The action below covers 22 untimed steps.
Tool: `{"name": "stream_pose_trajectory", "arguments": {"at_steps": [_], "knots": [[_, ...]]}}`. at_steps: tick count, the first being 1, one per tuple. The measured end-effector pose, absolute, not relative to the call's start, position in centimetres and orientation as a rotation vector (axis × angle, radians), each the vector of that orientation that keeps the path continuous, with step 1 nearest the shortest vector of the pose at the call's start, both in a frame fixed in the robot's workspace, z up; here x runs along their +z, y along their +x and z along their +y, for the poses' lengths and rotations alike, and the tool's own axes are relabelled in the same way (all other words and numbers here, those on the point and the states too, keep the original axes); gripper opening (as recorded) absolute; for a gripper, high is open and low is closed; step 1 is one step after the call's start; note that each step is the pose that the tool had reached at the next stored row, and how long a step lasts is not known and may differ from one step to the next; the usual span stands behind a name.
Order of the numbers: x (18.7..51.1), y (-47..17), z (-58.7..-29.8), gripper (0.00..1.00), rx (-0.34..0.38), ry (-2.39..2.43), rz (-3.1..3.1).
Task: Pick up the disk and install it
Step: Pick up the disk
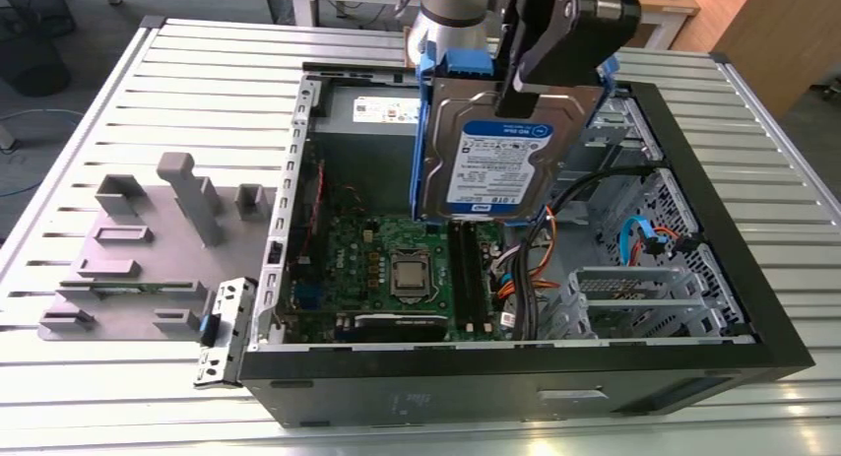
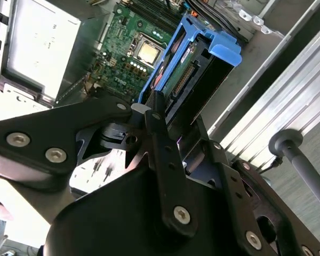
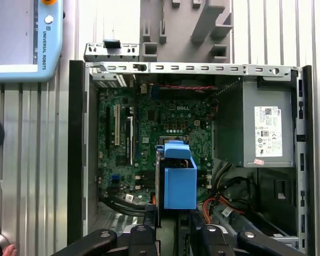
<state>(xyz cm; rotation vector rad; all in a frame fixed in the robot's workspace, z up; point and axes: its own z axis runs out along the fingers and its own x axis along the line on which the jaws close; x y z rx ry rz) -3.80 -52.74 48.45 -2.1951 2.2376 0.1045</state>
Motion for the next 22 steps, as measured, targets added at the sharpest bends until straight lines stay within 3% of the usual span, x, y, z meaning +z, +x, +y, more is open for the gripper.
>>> {"name": "stream_pose_trajectory", "arguments": {"at_steps": [22], "knots": [[48.5,-3.8,-54.0,0.35,0.104,-2.195,2.238]]}}
